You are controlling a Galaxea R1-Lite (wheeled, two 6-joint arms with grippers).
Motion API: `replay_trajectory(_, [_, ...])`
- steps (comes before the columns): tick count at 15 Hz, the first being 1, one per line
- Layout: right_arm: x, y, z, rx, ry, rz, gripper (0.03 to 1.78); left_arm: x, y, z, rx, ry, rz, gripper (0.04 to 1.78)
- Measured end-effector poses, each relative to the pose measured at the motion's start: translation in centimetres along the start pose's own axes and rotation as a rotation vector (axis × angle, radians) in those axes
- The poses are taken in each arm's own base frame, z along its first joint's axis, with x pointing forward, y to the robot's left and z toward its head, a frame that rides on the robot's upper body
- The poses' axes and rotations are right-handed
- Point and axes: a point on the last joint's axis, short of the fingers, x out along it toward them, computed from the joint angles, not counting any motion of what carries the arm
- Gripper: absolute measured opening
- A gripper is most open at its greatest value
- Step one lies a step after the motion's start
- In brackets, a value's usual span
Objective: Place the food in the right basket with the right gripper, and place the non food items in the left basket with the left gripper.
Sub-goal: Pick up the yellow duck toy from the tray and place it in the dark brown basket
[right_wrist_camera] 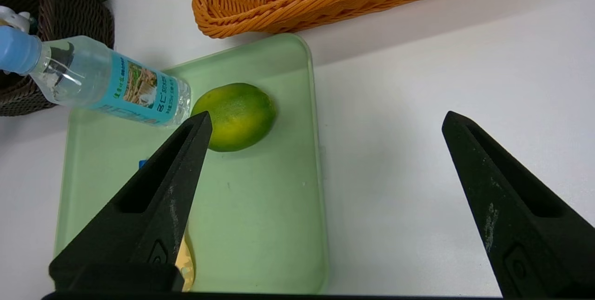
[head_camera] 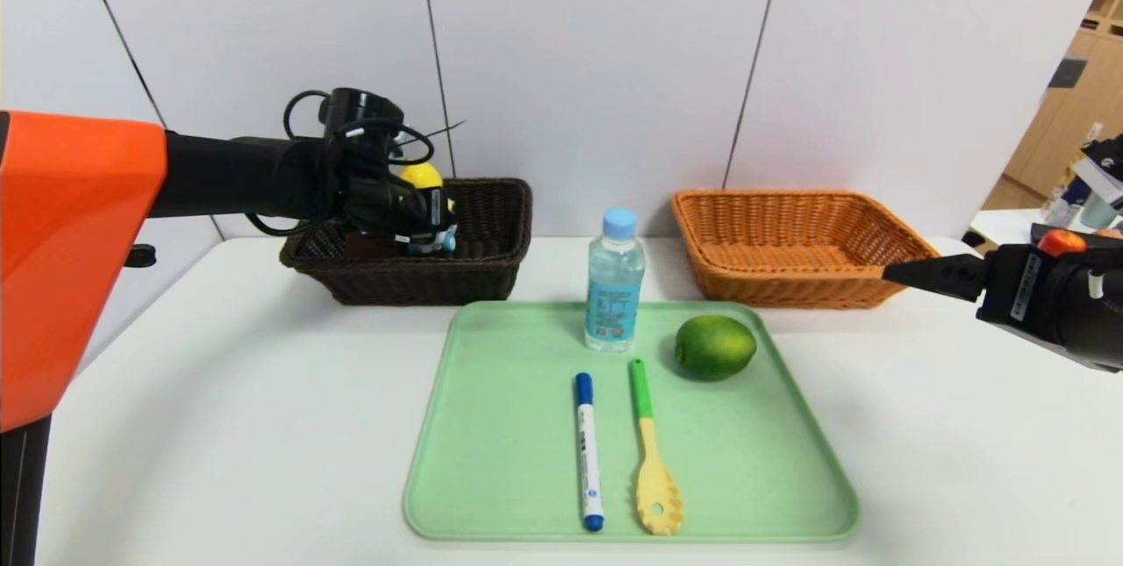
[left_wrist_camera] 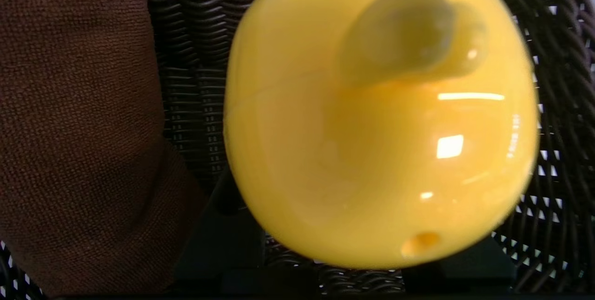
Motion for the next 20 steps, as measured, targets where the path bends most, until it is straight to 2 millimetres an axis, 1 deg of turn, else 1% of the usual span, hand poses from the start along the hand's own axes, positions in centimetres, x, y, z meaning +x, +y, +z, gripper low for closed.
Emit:
replay_trajectory(5, [0.2, 0.1, 0.2, 0.003, -0.011, -0.023, 1.71, 0.2, -0.1, 0.2, 0.002, -0.024, -0.005, 0.75])
replay_trajectory(8, [-0.4, 2.0, 0.5, 0.017, -0.016, 0.029, 1.71, -0.1, -0.1, 0.2, 0.001, -0.025, -0.004, 0.75])
replay_trajectory(10, [-0.8, 3.0, 0.6, 0.024, -0.02, 0.023, 1.71, -0.1, -0.1, 0.2, 0.004, -0.021, -0.004, 0.95])
replay_trajectory(13, [-1.2, 3.9, 0.9, 0.013, -0.01, 0.034, 1.71, -0.1, -0.1, 0.3, 0.003, -0.028, -0.004, 1.19])
replay_trajectory(15, [-1.3, 4.6, 1.5, 0.006, -0.022, 0.056, 1.71, 0.0, -0.1, 0.2, 0.003, -0.026, -0.002, 1.31])
replay_trajectory(17, [-1.3, 5.2, 2.2, 0.005, -0.026, 0.064, 1.71, -0.3, -0.2, 0.4, 0.003, -0.034, -0.004, 1.4])
replay_trajectory(18, [-1.4, 5.5, 2.9, 0.006, -0.025, 0.064, 1.71, -0.9, -0.3, 0.8, 0.004, -0.047, -0.007, 1.43])
replay_trajectory(20, [-1.7, 6.2, 4.0, 0.004, 0.001, 0.052, 1.71, -3.3, -0.6, 1.8, 0.004, -0.086, -0.014, 1.49])
